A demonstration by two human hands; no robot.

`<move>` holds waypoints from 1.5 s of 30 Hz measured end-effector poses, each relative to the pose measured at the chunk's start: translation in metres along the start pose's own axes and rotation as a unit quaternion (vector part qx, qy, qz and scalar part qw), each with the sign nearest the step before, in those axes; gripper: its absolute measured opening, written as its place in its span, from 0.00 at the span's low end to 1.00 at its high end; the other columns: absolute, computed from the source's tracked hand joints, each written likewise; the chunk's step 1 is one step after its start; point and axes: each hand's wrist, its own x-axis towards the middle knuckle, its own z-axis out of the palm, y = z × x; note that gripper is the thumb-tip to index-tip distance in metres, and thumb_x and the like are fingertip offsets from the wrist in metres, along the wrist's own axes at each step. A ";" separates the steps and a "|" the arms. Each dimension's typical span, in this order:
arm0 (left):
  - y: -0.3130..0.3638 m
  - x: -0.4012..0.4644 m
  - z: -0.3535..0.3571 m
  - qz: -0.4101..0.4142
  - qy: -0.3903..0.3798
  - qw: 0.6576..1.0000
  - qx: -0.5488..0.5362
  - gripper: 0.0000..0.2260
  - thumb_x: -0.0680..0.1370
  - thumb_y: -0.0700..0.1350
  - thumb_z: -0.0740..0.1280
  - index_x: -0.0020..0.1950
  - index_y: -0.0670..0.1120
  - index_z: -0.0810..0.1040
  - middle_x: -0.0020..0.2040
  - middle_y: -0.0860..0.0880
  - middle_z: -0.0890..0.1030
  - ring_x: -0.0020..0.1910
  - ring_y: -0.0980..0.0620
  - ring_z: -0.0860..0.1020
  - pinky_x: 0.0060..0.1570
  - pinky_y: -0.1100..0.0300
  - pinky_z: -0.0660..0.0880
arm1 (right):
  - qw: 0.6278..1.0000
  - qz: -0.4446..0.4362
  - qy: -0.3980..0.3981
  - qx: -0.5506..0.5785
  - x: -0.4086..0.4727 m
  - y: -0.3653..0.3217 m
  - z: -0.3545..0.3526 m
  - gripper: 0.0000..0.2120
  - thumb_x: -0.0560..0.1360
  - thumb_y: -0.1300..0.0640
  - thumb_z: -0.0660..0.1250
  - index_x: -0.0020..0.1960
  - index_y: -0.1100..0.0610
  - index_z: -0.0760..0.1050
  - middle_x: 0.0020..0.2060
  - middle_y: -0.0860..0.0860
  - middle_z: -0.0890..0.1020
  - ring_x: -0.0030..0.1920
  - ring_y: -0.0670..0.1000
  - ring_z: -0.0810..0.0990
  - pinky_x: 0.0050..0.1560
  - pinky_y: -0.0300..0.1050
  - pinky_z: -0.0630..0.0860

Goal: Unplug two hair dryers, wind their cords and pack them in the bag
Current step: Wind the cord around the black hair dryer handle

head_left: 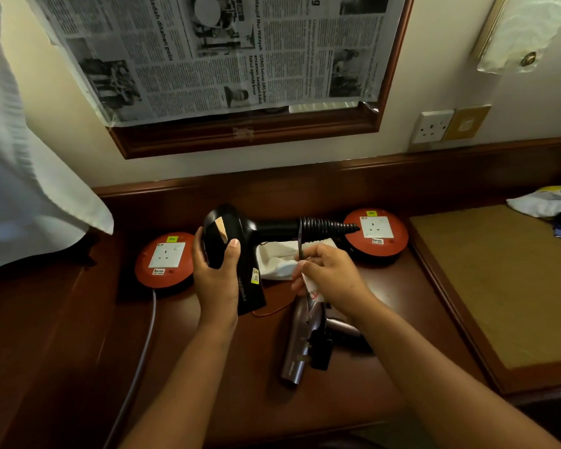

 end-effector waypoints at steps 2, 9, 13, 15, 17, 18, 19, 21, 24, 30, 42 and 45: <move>0.002 0.000 0.000 -0.037 0.001 0.998 -0.042 0.26 0.76 0.46 0.69 0.73 0.54 0.65 0.63 0.51 0.76 0.58 0.53 0.77 0.52 0.58 0.77 | 0.998 0.019 -0.027 0.046 -0.003 0.011 0.001 0.09 0.81 0.58 0.59 0.46 0.61 0.74 0.29 0.53 0.76 0.22 0.50 0.72 0.24 0.40 0.69; 0.008 0.002 -0.004 -0.082 -0.022 0.994 -0.073 0.21 0.75 0.48 0.70 0.67 0.56 0.71 0.59 0.49 0.80 0.54 0.48 0.81 0.52 0.50 0.79 | 0.993 0.007 -0.030 0.114 0.006 0.036 -0.001 0.12 0.81 0.57 0.57 0.44 0.59 0.74 0.29 0.50 0.66 0.25 0.45 0.61 0.22 0.35 0.59; 0.008 0.004 -0.009 -0.110 -0.036 0.991 -0.072 0.21 0.74 0.48 0.70 0.66 0.55 0.73 0.59 0.44 0.80 0.54 0.43 0.81 0.53 0.44 0.78 | 0.999 0.003 -0.017 0.048 0.016 0.049 -0.012 0.09 0.80 0.57 0.59 0.47 0.58 0.77 0.28 0.47 0.68 0.27 0.45 0.65 0.28 0.36 0.66; 0.007 0.005 -0.014 -0.118 -0.049 0.989 -0.069 0.18 0.74 0.48 0.70 0.64 0.55 0.75 0.57 0.43 0.81 0.53 0.41 0.81 0.53 0.41 0.78 | 0.999 -0.025 0.009 -0.029 0.022 0.051 -0.020 0.11 0.80 0.54 0.62 0.43 0.57 0.78 0.26 0.43 0.69 0.27 0.42 0.67 0.31 0.37 0.66; 0.008 0.006 -0.018 -0.123 -0.073 0.988 -0.064 0.16 0.75 0.49 0.69 0.62 0.56 0.76 0.56 0.43 0.81 0.52 0.41 0.81 0.52 0.41 0.77 | 0.994 -0.065 0.022 -0.080 0.027 0.050 -0.027 0.13 0.79 0.54 0.63 0.40 0.61 0.77 0.25 0.42 0.71 0.27 0.38 0.68 0.33 0.35 0.65; 0.008 0.006 -0.020 -0.122 -0.084 0.987 -0.064 0.16 0.75 0.49 0.69 0.63 0.55 0.76 0.56 0.42 0.81 0.50 0.42 0.81 0.51 0.43 0.78 | 0.992 -0.075 0.019 -0.097 0.030 0.048 -0.031 0.14 0.78 0.54 0.64 0.40 0.63 0.77 0.26 0.42 0.71 0.28 0.38 0.69 0.34 0.33 0.65; 0.008 0.007 -0.021 -0.122 -0.094 0.986 -0.062 0.17 0.75 0.49 0.69 0.63 0.54 0.75 0.56 0.42 0.81 0.49 0.43 0.81 0.49 0.45 0.78 | 0.991 -0.078 0.008 -0.110 0.032 0.045 -0.035 0.14 0.78 0.54 0.65 0.40 0.64 0.77 0.28 0.43 0.72 0.29 0.37 0.69 0.34 0.32 0.65; 0.009 0.007 -0.024 -0.129 -0.110 0.984 -0.057 0.17 0.75 0.48 0.69 0.65 0.51 0.75 0.52 0.42 0.82 0.42 0.46 0.82 0.41 0.52 0.80 | 0.992 -0.060 -0.040 -0.100 0.037 0.042 -0.043 0.13 0.77 0.54 0.65 0.42 0.64 0.79 0.31 0.46 0.74 0.32 0.39 0.71 0.37 0.32 0.67; 0.011 0.009 -0.027 -0.142 -0.140 0.979 -0.047 0.19 0.76 0.48 0.68 0.66 0.48 0.74 0.46 0.43 0.82 0.36 0.47 0.81 0.32 0.57 0.78 | 0.994 0.003 -0.098 -0.051 0.041 0.035 -0.061 0.06 0.77 0.60 0.65 0.46 0.64 0.76 0.37 0.55 0.74 0.40 0.51 0.73 0.43 0.41 0.72; 0.017 0.015 -0.032 -0.120 -0.216 0.969 0.012 0.17 0.76 0.47 0.68 0.65 0.51 0.74 0.45 0.46 0.83 0.37 0.51 0.82 0.33 0.59 0.79 | 0.898 -0.106 -0.151 -0.400 0.059 -0.006 -0.075 0.08 0.74 0.63 0.68 0.53 0.58 0.80 0.46 0.54 0.83 0.45 0.49 0.81 0.46 0.38 0.78; -0.001 0.017 -0.031 0.027 -0.207 0.950 0.233 0.30 0.76 0.52 0.70 0.74 0.57 0.62 0.63 0.51 0.75 0.60 0.53 0.76 0.60 0.52 0.75 | 0.684 -0.204 -0.099 -0.693 0.053 -0.022 -0.047 0.11 0.79 0.52 0.59 0.51 0.56 0.79 0.46 0.52 0.79 0.48 0.54 0.77 0.48 0.46 0.66; -0.004 0.007 -0.023 0.068 -0.182 0.943 0.270 0.31 0.76 0.52 0.69 0.76 0.56 0.59 0.66 0.50 0.74 0.62 0.53 0.74 0.59 0.59 0.72 | 0.764 -0.112 -0.061 -0.632 0.049 -0.014 -0.038 0.11 0.78 0.57 0.60 0.47 0.61 0.78 0.43 0.55 0.79 0.42 0.56 0.77 0.39 0.45 0.68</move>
